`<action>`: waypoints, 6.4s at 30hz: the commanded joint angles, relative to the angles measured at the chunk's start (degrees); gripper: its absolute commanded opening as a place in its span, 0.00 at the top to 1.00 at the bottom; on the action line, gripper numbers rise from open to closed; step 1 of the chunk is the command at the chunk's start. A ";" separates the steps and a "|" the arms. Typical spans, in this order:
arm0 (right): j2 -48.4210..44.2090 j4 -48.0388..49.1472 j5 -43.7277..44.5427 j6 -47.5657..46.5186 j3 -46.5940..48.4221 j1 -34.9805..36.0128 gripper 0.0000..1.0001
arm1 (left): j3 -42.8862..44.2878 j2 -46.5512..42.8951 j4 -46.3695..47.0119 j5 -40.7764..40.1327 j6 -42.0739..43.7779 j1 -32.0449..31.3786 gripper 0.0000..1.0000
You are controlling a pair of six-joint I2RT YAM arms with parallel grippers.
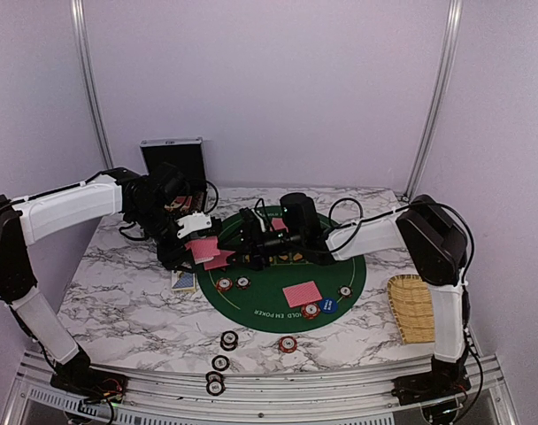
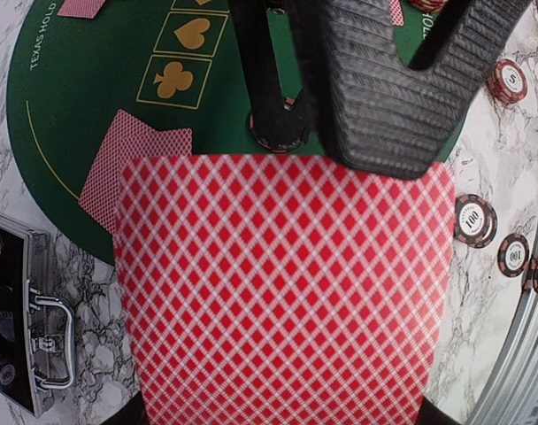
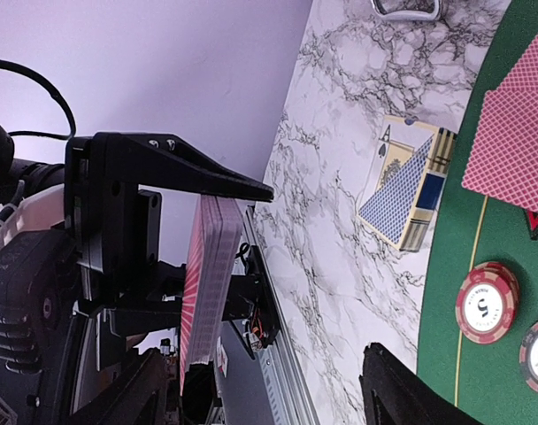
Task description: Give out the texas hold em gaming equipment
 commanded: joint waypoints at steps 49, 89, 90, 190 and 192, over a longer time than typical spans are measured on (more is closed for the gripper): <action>3.37 -9.97 0.80 -5.27 8.43 0.50 0.40 | -0.16 -0.77 -1.00 0.76 -0.06 -0.49 1.00; -6.23 -15.30 0.46 -10.11 3.18 -2.64 0.92 | -0.28 -0.61 -1.00 0.53 -0.06 -0.49 1.00; -7.04 -15.31 0.53 -10.14 2.36 -3.02 0.92 | -0.30 -0.59 -1.00 0.53 -0.02 -0.49 1.00; 7.68 -9.67 3.45 -13.30 -1.88 3.38 0.70 | -1.62 -3.40 -4.86 -0.62 0.33 -0.42 1.00; 7.99 -9.42 3.33 -13.09 -1.47 3.42 0.77 | -1.68 -3.51 -4.85 -0.77 0.46 -0.41 1.00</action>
